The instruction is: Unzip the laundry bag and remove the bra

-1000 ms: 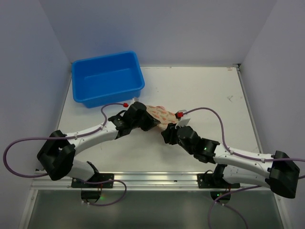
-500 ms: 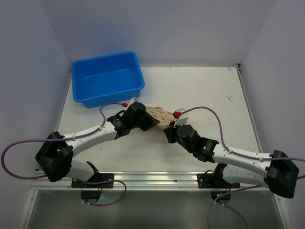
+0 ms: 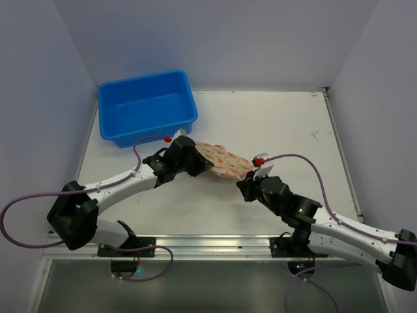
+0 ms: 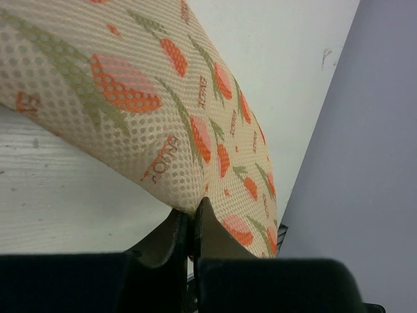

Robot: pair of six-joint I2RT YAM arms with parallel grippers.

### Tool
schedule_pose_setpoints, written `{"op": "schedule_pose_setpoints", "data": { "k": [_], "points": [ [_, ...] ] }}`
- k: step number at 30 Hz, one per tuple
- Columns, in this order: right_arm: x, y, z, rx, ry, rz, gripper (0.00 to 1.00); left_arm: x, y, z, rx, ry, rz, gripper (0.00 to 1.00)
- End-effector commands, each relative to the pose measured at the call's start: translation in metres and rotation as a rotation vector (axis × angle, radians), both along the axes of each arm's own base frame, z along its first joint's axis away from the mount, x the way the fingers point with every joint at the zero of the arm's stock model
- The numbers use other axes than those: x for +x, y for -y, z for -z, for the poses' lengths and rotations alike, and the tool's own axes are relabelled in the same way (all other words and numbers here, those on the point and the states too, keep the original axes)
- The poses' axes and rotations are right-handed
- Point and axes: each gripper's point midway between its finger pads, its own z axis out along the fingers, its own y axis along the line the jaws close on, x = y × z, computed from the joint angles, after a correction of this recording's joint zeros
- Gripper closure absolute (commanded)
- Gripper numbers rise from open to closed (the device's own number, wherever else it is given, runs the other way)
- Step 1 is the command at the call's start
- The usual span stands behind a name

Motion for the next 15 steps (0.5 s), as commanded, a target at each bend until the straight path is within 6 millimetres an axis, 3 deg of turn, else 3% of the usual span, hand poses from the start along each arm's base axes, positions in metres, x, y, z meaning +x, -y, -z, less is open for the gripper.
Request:
{"op": "schedule_pose_setpoints", "data": {
  "k": [1, 6, 8, 15],
  "points": [
    [-0.005, 0.022, 0.012, -0.045, -0.051, 0.04, 1.0, 0.016, -0.022, -0.011, 0.073, 0.077, -0.011, 1.0],
    [-0.015, 0.021, 0.014, -0.008, -0.129, -0.005, 1.0, 0.009, -0.027, -0.001, 0.134, 0.116, 0.117, 1.0],
    [-0.018, 0.017, 0.011, -0.025, -0.142, -0.04, 1.0, 0.006, -0.031, 0.011, 0.17, 0.143, 0.189, 0.97],
    [-0.028, -0.042, 0.012, 0.018, -0.241, -0.254, 1.0, 0.017, -0.052, 0.031, 0.199, 0.137, 0.263, 0.78]
  ]
}}
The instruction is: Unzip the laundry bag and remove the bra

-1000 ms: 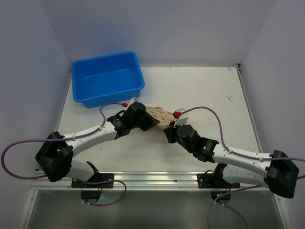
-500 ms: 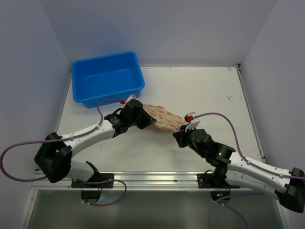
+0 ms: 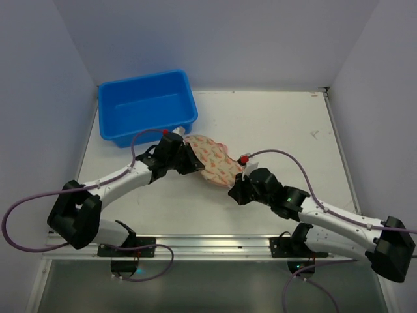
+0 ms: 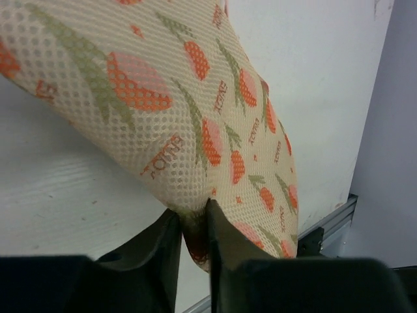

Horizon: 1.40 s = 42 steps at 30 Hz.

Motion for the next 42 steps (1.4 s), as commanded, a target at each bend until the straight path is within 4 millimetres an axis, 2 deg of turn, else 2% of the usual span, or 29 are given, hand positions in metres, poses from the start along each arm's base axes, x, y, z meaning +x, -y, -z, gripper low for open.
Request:
{"op": "schedule_pose_setpoints", "data": {
  "k": [1, 2, 3, 4, 6, 7, 9, 10, 13, 14, 16, 17, 18, 20, 21, 23, 25, 27, 29, 30, 31, 32, 33, 34, 36, 38, 39, 40, 42],
  "points": [
    [-0.008, -0.04, -0.021, 0.081, -0.026, -0.13, 1.0, 0.019, -0.024, 0.003, 0.044, 0.071, 0.005, 0.73],
    [-0.004, -0.051, -0.019, 0.067, -0.046, -0.137, 1.0, 0.019, -0.025, 0.001, 0.026, 0.068, 0.001, 0.64],
    [-0.003, -0.058, -0.019, 0.068, -0.053, -0.144, 1.0, 0.016, -0.029, -0.002, 0.001, 0.061, -0.015, 0.41],
    [-0.002, -0.071, -0.027, 0.103, -0.05, -0.164, 1.0, 0.013, -0.033, -0.001, 0.0, 0.05, -0.031, 0.26],
    [-0.003, -0.085, -0.017, 0.108, -0.097, -0.184, 1.0, 0.009, -0.043, -0.007, 0.006, 0.055, -0.078, 0.04],
    [-0.004, -0.092, -0.016, 0.112, -0.11, -0.198, 1.0, -0.001, -0.051, 0.003, 0.033, 0.016, -0.092, 0.0],
    [-0.001, -0.109, -0.014, 0.118, -0.12, -0.216, 1.0, -0.009, -0.06, -0.001, 0.032, 0.028, -0.114, 0.0],
    [-0.002, -0.115, -0.013, 0.119, -0.121, -0.228, 1.0, -0.019, -0.065, 0.008, 0.036, 0.001, -0.126, 0.0],
    [-0.001, -0.133, -0.011, 0.134, -0.134, -0.256, 1.0, -0.032, -0.069, 0.003, -0.02, -0.001, -0.157, 0.0],
    [0.0, -0.138, -0.013, 0.144, -0.137, -0.26, 1.0, -0.041, -0.072, 0.013, -0.024, -0.029, -0.166, 0.0],
    [0.0, -0.146, -0.012, 0.141, -0.135, -0.267, 1.0, -0.049, -0.072, 0.01, -0.093, -0.046, -0.205, 0.0],
    [0.0, -0.148, -0.012, 0.14, -0.134, -0.265, 1.0, -0.061, -0.073, 0.024, -0.107, -0.085, -0.208, 0.0],
    [-0.001, -0.152, -0.01, 0.137, -0.136, -0.271, 1.0, -0.061, -0.07, 0.018, -0.159, -0.072, -0.222, 0.0],
    [-0.002, -0.156, -0.01, 0.135, -0.136, -0.278, 1.0, -0.065, -0.069, 0.023, -0.184, -0.083, -0.235, 0.01],
    [-0.002, -0.157, -0.009, 0.132, -0.136, -0.284, 1.0, -0.068, -0.067, 0.027, -0.197, -0.097, -0.239, 0.02],
    [-0.005, -0.161, -0.006, 0.12, -0.138, -0.295, 1.0, -0.064, -0.06, 0.022, -0.227, -0.073, -0.233, 0.03],
    [-0.007, -0.164, -0.006, 0.116, -0.141, -0.301, 1.0, -0.062, -0.05, 0.017, -0.237, -0.059, -0.21, 0.07],
    [-0.009, -0.163, -0.006, 0.11, -0.141, -0.302, 1.0, -0.061, -0.045, 0.022, -0.205, -0.068, -0.187, 0.14],
    [-0.01, -0.158, -0.006, 0.09, -0.143, -0.293, 1.0, -0.059, -0.042, 0.02, -0.203, -0.072, -0.185, 0.24],
    [-0.01, -0.154, -0.006, 0.078, -0.144, -0.287, 1.0, -0.058, -0.042, 0.021, -0.202, -0.073, -0.19, 0.37],
    [-0.012, -0.146, 0.001, 0.045, -0.16, -0.276, 1.0, -0.057, -0.044, 0.021, -0.2, -0.066, -0.199, 0.46],
    [-0.014, -0.138, -0.001, 0.034, -0.161, -0.264, 1.0, -0.055, -0.046, 0.02, -0.194, -0.055, -0.211, 0.55],
    [-0.015, -0.132, 0.0, 0.02, -0.167, -0.254, 1.0, -0.054, -0.046, 0.017, -0.195, -0.041, -0.211, 0.75],
    [-0.021, -0.118, 0.01, -0.028, -0.191, -0.241, 1.0, -0.054, -0.048, 0.017, -0.19, -0.04, -0.212, 0.82],
    [-0.022, -0.102, 0.006, -0.04, -0.177, -0.211, 1.0, -0.053, -0.048, 0.011, -0.174, -0.021, -0.192, 0.98],
    [-0.022, -0.079, 0.016, -0.05, -0.219, -0.155, 1.0, -0.056, -0.048, 0.009, -0.155, -0.025, -0.169, 1.0],
    [-0.024, -0.074, 0.013, -0.024, -0.235, -0.157, 1.0, -0.058, -0.045, 0.004, -0.157, -0.009, -0.133, 1.0],
    [-0.015, -0.061, 0.007, -0.009, -0.229, -0.112, 1.0, -0.059, -0.044, 0.002, -0.157, -0.002, -0.111, 1.0],
    [0.003, -0.036, 0.008, -0.049, -0.213, -0.013, 1.0, -0.062, -0.04, -0.006, -0.153, 0.036, -0.039, 1.0]
  ]
}}
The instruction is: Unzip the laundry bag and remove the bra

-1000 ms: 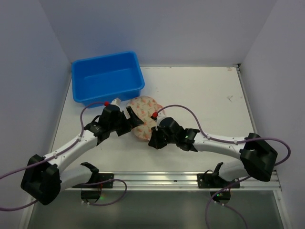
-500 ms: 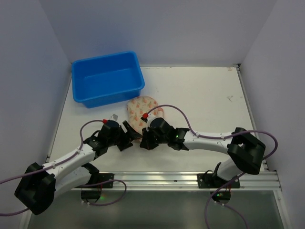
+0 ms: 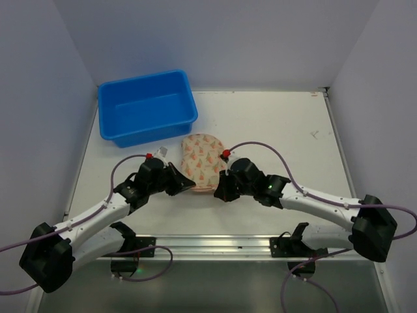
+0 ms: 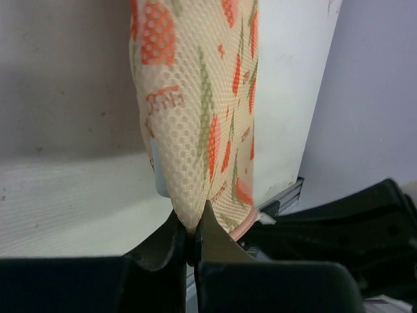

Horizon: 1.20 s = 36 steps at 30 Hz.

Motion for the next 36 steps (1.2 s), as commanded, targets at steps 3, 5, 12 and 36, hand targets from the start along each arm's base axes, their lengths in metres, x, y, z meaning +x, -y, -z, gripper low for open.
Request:
{"op": "schedule_pose_setpoints", "data": {
  "k": [3, 5, 12, 36],
  "points": [
    [0.026, 0.072, 0.003, -0.124, -0.004, 0.204, 1.0, -0.001, -0.007, -0.011, 0.12, 0.125, 0.159, 1.0],
    [0.027, 0.09, -0.002, -0.132, 0.014, 0.242, 1.0, -0.001, -0.012, -0.007, 0.165, 0.131, 0.191, 1.0],
    [0.007, 0.102, -0.011, -0.107, 0.011, 0.207, 1.0, 0.022, -0.005, -0.005, 0.257, 0.218, 0.351, 1.0],
    [0.061, -0.052, -0.003, 0.13, -0.021, 0.074, 1.0, 0.071, -0.004, 0.009, 0.1, 0.053, 0.039, 0.01]
  ]
}}
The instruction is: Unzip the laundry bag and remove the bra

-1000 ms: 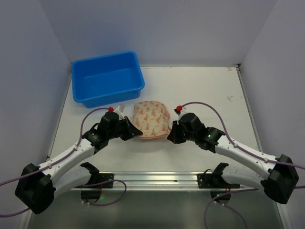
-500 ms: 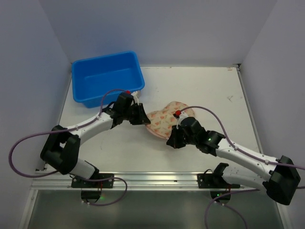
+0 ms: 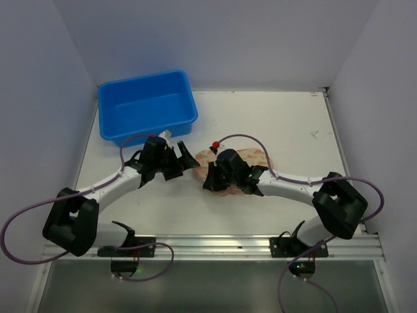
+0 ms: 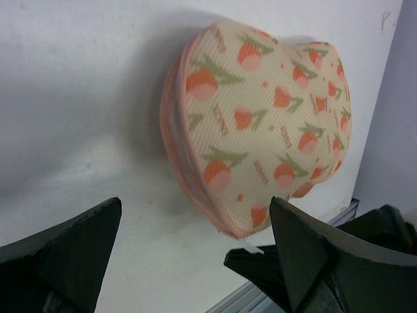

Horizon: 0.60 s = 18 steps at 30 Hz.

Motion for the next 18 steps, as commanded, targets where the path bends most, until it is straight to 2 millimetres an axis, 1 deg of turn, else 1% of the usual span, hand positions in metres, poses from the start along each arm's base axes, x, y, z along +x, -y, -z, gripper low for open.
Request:
{"op": "schedule_pose_setpoints", "data": {
  "k": [1, 2, 5, 6, 9, 11, 12, 13, 15, 16, 17, 18],
  "points": [
    [0.013, -0.031, -0.031, 0.113, 0.068, -0.024, 1.0, -0.011, 0.014, -0.004, -0.117, 0.009, -0.041, 0.01],
    [0.013, -0.031, -0.026, 0.106, 0.062, -0.026, 1.0, -0.023, 0.019, 0.005, -0.127, -0.02, -0.035, 0.02],
    [0.012, -0.033, -0.023, 0.103, 0.059, -0.034, 1.0, -0.025, 0.033, 0.001, -0.164, 0.007, -0.024, 0.04],
    [0.011, -0.034, -0.021, 0.1, 0.055, -0.039, 1.0, -0.022, 0.036, -0.003, -0.174, 0.025, -0.022, 0.05],
    [0.007, -0.032, -0.017, 0.089, 0.047, -0.044, 1.0, -0.016, 0.042, -0.003, -0.158, 0.045, -0.037, 0.08],
    [0.007, -0.03, -0.017, 0.084, 0.046, -0.042, 1.0, -0.013, 0.044, 0.002, -0.146, 0.035, -0.04, 0.18],
    [0.004, -0.026, -0.017, 0.077, 0.043, -0.04, 1.0, -0.012, 0.044, 0.002, -0.145, 0.032, -0.04, 0.24],
    [0.002, -0.023, -0.016, 0.072, 0.04, -0.038, 1.0, -0.013, 0.044, 0.004, -0.138, 0.025, -0.041, 0.37],
    [-0.002, -0.013, -0.014, 0.049, 0.03, -0.031, 1.0, -0.012, 0.04, 0.008, -0.113, 0.019, -0.055, 0.55],
    [-0.002, -0.005, -0.016, 0.032, 0.046, -0.023, 1.0, -0.011, 0.038, 0.008, -0.102, 0.02, -0.059, 0.78],
    [-0.005, 0.003, -0.013, 0.007, 0.038, -0.016, 1.0, -0.011, 0.033, 0.011, -0.075, 0.019, -0.065, 0.86],
    [-0.007, 0.015, -0.009, -0.027, 0.019, -0.004, 1.0, -0.011, 0.031, 0.013, -0.064, 0.017, -0.065, 0.93]
  ]
}}
